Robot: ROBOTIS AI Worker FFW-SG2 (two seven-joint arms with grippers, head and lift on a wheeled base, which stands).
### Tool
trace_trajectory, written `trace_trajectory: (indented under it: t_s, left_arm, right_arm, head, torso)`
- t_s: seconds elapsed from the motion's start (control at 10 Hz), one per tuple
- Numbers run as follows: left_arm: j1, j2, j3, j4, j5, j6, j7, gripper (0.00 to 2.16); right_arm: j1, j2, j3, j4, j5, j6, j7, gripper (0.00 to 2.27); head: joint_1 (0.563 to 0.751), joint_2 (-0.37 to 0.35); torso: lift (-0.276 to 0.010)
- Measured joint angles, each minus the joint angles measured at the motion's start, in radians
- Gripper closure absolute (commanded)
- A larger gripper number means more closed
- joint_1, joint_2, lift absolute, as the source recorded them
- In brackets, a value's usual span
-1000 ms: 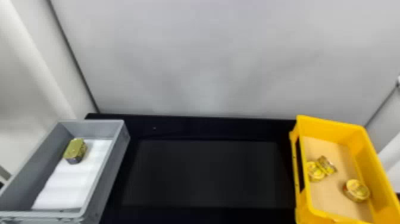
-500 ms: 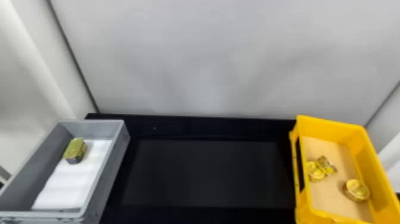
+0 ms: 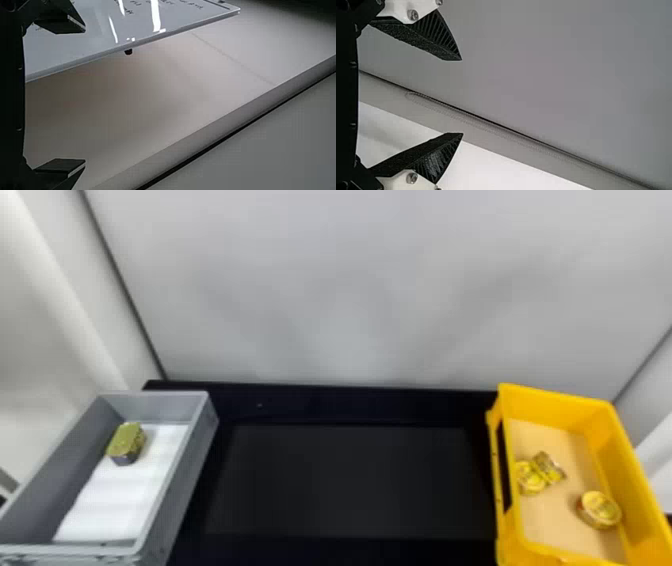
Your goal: Pick up the round yellow can and place it in the yellow rectangular box
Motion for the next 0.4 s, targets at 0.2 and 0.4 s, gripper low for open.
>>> trace_trajectory:
  t_s: [0.2,0.4]
  left_arm:
    - [0.002,0.000,0.004,-0.003,0.001,0.000,0.002,0.09]
    - [0.001,0.000,0.003,-0.004,0.002,0.000,0.002,0.09]
  right_arm:
    - [0.003,-0.006,-0.034,-0.027,0.001,0.034,0.000,0.13]
    - [0.001,-0.014,-0.041,-0.062,0.005,0.086,-0.004,0.13]
  head:
    - [0.694,0.014]
    - [0.694,0.014]
  torso:
    - [-0.056]
    - [-0.056]
